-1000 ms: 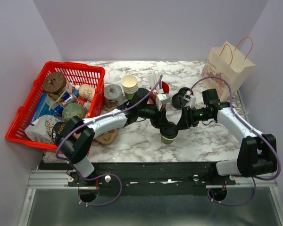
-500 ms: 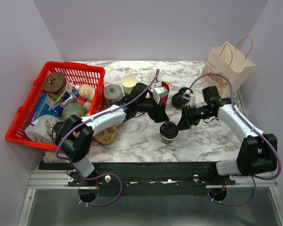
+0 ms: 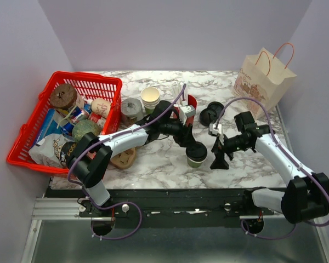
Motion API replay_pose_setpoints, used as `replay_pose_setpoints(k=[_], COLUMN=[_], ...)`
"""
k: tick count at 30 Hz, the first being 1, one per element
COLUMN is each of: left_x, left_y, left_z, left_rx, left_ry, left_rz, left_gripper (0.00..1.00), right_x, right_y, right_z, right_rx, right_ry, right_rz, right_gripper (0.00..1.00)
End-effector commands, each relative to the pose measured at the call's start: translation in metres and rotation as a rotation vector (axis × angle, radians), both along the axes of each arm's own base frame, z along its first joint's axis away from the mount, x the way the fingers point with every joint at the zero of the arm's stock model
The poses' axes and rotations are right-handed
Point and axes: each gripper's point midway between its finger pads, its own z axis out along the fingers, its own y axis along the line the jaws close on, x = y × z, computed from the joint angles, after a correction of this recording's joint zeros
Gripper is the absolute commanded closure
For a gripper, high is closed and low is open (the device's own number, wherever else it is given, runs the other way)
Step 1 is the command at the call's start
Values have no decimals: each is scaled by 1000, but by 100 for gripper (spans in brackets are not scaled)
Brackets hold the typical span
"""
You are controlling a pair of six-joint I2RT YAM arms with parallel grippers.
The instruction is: Pack the takeout coffee
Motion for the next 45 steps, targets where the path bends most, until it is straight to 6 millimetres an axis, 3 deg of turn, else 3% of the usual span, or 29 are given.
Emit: replay_pose_setpoints(k=[1,6,17,26,31,35,39,45], left_x=[-10,-13,-16,-16,-7,8,20,21], left_y=[-5,-5,-4,-1,0,-2,0,18], left_z=[-1,-1,-2,-6,-6,3,7,26], left_rx=[-34,-38,-37,-18,-3,-1,3,-10], left_ry=[25,35,41,32,11,-25,-53,-89], left_rz=[-58,-70,-87,-76,-34,16,46,71], left_gripper=[39,43,45,47,38,29,25,21], right_x=[23,39,43,56,57,46,22,4], right_y=[-3,4,29,31,31,25,17,26], right_z=[-19,-18,-26,-28,-28,-25,-22,11], right_rx=[-53,-27,21,14,2,-27,-50,26], right_ry=[-275,-316,-227,-190,-183,-180,-146,-101], right_rz=[68,14,-41,-104,-108,-68,5,48], right_gripper=[0,0,0,0,0,0,0,0])
